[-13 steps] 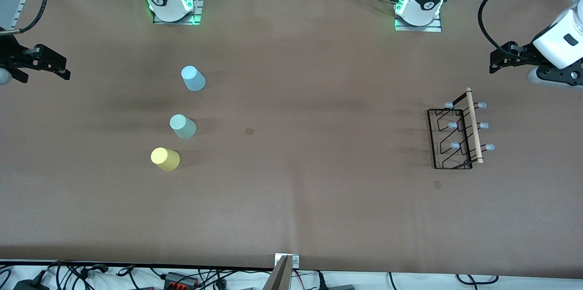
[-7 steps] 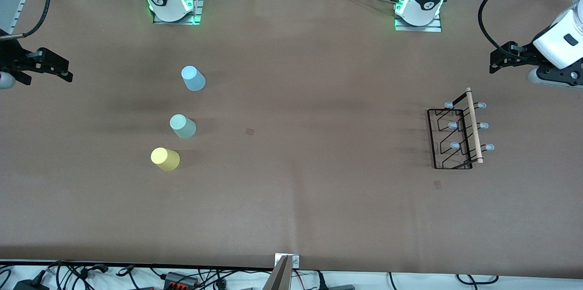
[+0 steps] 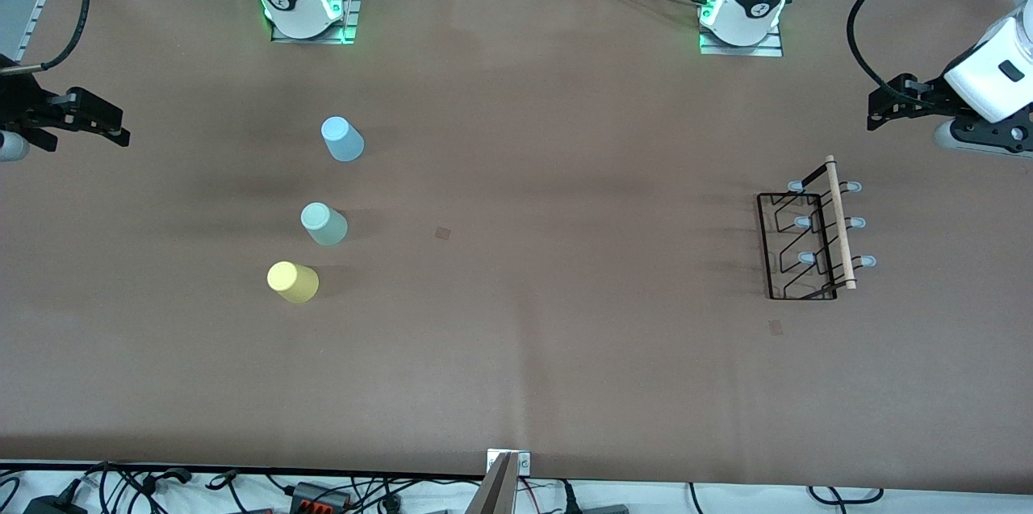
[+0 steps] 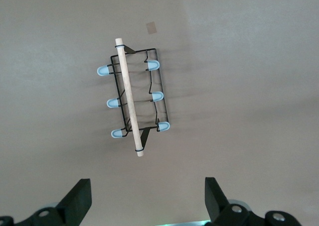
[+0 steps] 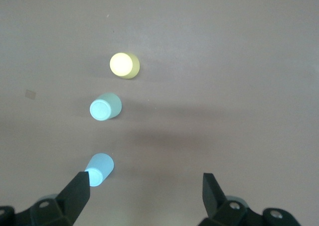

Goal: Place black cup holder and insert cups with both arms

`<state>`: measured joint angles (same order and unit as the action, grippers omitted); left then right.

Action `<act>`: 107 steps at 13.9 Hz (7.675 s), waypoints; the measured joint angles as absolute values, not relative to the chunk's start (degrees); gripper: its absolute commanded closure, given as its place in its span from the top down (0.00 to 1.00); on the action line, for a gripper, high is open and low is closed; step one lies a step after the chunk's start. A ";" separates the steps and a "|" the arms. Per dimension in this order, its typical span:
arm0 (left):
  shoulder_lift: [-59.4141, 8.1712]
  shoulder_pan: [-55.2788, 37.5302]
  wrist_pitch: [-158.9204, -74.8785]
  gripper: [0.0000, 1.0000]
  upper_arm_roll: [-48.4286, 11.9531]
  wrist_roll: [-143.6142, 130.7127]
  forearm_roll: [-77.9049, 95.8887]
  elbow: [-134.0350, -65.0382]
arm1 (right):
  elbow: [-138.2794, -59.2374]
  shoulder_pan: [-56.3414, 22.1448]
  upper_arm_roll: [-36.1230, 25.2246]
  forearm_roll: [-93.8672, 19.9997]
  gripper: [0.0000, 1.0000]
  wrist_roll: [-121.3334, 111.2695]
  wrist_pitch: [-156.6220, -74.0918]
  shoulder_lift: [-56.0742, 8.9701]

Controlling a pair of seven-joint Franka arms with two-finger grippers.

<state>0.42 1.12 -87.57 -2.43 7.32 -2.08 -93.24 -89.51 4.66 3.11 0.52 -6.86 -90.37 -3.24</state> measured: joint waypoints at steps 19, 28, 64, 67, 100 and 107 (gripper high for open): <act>-0.38 1.41 -87.09 1.00 -2.15 7.34 -2.08 -93.52 | -100.79 2.15 3.55 0.52 1.00 -6.89 -98.20 -8.46; -16.82 6.18 -96.80 1.00 -1.71 7.34 -2.09 -95.33 | -115.25 -1.91 3.75 0.15 1.00 -0.87 -120.99 -11.22; -19.60 -8.82 -104.11 0.06 -19.82 -22.53 7.05 -93.94 | -125.16 -9.25 3.66 0.15 0.21 15.41 -144.52 -19.83; -23.28 -14.73 -107.95 0.06 -19.80 -26.55 6.97 -93.97 | -125.08 -9.25 3.65 0.16 0.05 15.24 -144.58 -19.64; -15.46 4.39 -85.81 1.00 -18.44 -8.63 -6.96 -79.17 | -103.92 -23.16 19.28 -5.40 0.02 60.86 -118.47 -9.90; -13.56 10.76 -84.50 1.00 -18.67 -3.77 -5.67 -77.96 | -103.02 -27.55 24.16 3.62 0.03 76.34 -123.62 -16.90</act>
<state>-13.56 10.76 -84.50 -18.67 -3.77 -5.67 -77.96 -103.02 -27.55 24.16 3.62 76.34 -123.62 -16.90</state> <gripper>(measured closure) 0.000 0.339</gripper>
